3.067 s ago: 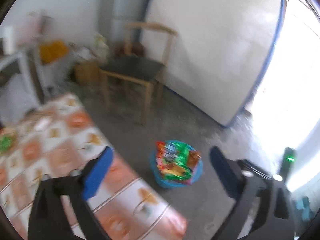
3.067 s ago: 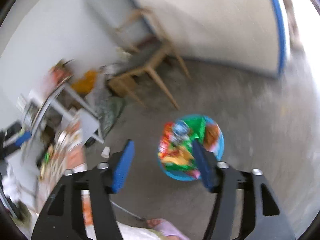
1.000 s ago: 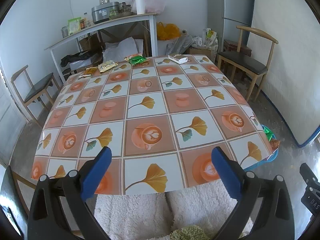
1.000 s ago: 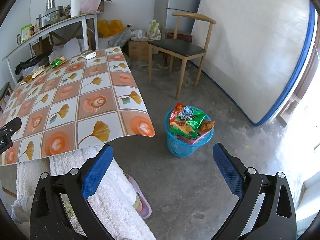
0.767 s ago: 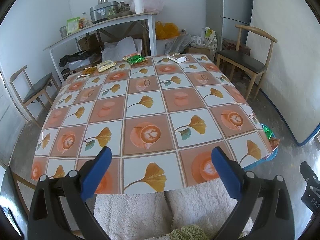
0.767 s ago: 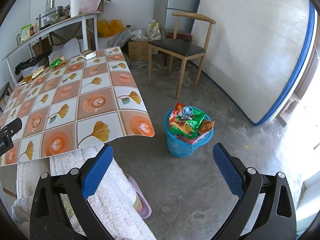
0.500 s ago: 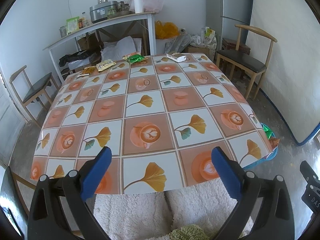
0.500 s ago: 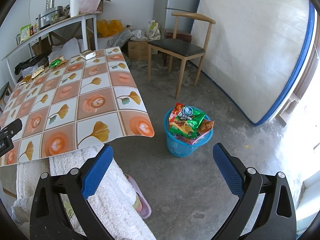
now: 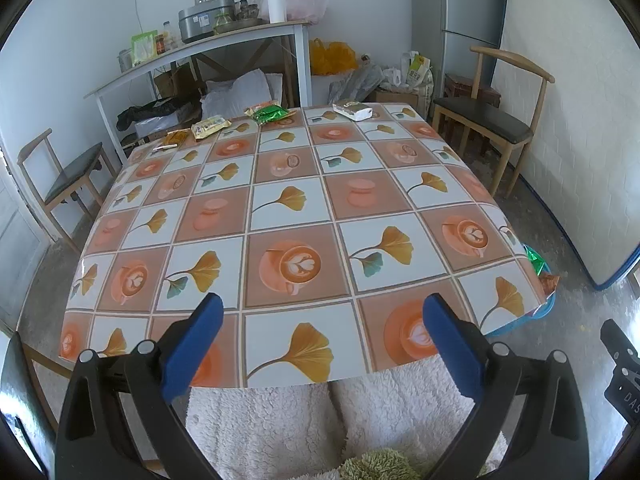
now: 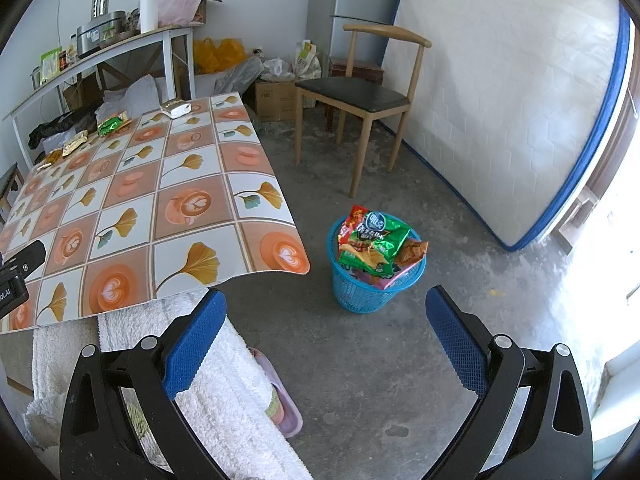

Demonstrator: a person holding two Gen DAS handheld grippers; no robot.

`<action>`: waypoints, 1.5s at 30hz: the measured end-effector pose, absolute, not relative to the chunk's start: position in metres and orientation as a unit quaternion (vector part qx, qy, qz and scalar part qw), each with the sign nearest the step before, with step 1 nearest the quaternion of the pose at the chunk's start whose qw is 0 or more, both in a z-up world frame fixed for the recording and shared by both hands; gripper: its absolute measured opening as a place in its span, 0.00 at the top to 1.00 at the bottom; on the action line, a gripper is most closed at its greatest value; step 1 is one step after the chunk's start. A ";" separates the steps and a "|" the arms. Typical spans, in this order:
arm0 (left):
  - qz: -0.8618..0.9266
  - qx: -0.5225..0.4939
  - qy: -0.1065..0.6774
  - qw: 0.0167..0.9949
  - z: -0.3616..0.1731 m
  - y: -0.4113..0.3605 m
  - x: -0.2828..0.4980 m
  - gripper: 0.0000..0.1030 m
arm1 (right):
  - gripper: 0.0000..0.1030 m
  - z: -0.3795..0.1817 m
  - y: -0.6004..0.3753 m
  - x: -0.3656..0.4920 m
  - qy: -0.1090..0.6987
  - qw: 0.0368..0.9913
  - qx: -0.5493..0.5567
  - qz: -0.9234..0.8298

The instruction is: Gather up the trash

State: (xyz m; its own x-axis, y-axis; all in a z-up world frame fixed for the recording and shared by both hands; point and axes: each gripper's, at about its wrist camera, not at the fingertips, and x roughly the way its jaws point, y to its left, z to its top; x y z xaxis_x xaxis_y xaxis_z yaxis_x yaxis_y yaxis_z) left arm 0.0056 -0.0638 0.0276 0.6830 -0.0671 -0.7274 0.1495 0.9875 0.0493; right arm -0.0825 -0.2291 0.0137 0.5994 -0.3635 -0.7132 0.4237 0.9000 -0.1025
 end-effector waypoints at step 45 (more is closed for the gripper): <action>-0.060 0.053 0.394 0.916 0.026 -0.064 0.005 0.05 | 0.07 0.014 -0.233 -0.083 0.389 0.894 0.038 -0.219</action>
